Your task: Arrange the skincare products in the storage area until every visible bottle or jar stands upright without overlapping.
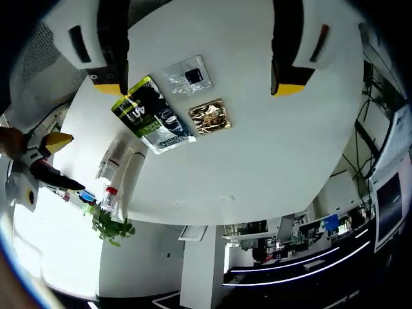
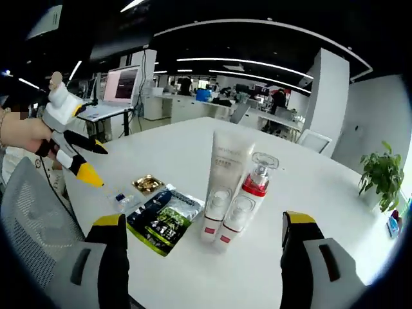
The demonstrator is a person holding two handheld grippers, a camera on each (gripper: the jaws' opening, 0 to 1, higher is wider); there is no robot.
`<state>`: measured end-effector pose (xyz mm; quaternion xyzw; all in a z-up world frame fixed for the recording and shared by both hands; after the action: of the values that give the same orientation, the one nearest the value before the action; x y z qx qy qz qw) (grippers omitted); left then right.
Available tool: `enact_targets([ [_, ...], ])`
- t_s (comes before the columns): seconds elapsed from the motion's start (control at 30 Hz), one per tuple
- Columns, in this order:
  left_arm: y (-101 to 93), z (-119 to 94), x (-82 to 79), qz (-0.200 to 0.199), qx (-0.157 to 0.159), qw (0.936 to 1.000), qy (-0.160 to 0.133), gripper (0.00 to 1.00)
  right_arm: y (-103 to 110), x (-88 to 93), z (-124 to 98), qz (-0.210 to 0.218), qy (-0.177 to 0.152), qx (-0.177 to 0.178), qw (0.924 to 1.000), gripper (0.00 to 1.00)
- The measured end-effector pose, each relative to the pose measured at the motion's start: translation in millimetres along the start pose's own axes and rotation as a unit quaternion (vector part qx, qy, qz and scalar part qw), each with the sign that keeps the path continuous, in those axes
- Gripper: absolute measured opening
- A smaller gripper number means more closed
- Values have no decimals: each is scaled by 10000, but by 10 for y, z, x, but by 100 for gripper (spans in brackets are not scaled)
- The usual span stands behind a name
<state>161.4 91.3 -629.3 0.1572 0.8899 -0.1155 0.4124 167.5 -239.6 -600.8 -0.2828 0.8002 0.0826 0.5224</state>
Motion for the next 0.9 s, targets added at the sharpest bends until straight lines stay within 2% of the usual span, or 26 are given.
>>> enact_targets([
  [0.17, -24, -123, 83, -76, -7, 10000, -27, 99, -142, 106, -155, 235, 21, 179, 9996, 100],
  [0.33, -67, -252, 143, -168, -16, 9997, -152, 99, -157, 181, -238, 432, 23, 242, 9988, 100],
  [0.47, -87, -300, 100, -66, -12, 9996, -272, 99, -121, 216, -236, 412, 156, 222, 9988, 100],
  [0.5, -85, -295, 91, -53, 1, 9995, -324, 99, -122, 196, -227, 396, 87, 215, 9989, 100],
  [0.57, -102, -296, 94, -67, -12, 9995, -298, 99, -114, 197, -214, 404, 33, 201, 9990, 100],
  [0.63, -77, -293, 107, -70, -60, 9996, -275, 98, -112, 235, -211, 397, 193, 207, 9988, 100],
  [0.9, -38, -297, 110, -79, -82, 9996, -241, 97, -130, 254, -194, 476, 180, 210, 9985, 100],
])
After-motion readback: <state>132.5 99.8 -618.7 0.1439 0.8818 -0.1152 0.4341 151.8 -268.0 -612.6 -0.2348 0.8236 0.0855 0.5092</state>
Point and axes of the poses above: the point that each gripper's makers call its tool centre point, and the gripper's own axes: z roughly forward along the fingers, y roughly to its left, x roughly out of its underside, the point moved 9 cm from there along -z, roughly backward along the fingers, and after that the axes turned 1 degree about y, right-handed, at the moved point
